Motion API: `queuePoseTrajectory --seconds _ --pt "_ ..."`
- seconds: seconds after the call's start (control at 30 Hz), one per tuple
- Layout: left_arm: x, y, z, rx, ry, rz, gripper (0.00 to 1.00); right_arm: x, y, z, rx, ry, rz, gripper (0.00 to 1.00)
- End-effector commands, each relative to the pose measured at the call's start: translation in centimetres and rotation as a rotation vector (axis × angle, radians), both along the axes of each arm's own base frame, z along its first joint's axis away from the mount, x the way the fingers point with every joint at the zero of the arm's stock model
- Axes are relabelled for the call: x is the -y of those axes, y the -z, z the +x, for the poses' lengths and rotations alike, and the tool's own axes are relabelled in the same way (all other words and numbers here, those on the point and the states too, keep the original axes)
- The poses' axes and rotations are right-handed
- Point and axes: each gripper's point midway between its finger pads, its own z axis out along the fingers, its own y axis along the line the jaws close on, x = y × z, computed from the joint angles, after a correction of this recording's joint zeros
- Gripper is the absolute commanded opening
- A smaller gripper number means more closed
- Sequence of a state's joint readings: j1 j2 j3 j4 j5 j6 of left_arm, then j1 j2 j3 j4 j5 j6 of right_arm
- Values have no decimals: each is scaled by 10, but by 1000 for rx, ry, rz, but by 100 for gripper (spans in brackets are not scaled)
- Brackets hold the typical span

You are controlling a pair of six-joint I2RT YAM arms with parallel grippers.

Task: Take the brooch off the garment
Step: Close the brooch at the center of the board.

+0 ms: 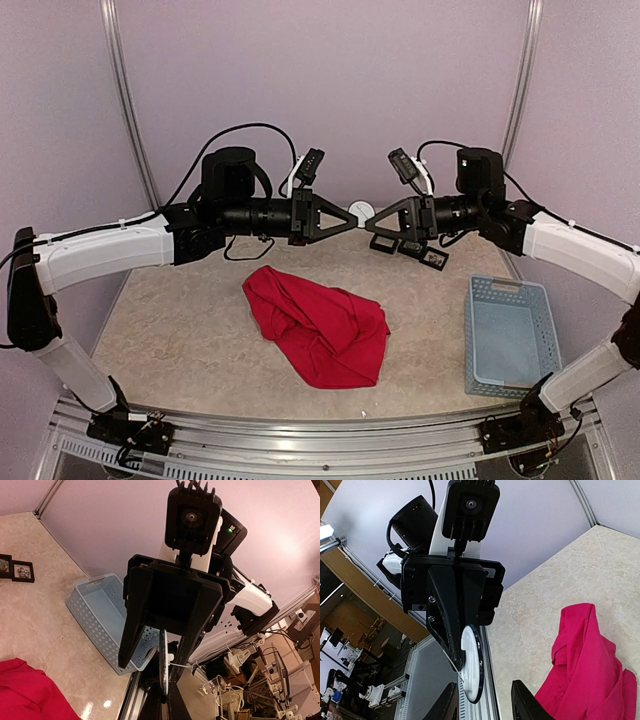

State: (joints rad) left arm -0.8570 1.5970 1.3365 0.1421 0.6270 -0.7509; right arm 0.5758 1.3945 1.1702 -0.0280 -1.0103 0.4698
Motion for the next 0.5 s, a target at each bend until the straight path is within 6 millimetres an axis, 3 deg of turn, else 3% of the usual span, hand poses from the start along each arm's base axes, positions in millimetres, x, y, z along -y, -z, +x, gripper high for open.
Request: queuePoseTrajectory --seconds 0.0,0.47 --pt "-1 -3 -3 7 17 -12 0 -6 -11 0 7 -27 24 37" --pt "0 -1 -5 10 23 -8 0 -9 -14 5 -5 -19 46 26"
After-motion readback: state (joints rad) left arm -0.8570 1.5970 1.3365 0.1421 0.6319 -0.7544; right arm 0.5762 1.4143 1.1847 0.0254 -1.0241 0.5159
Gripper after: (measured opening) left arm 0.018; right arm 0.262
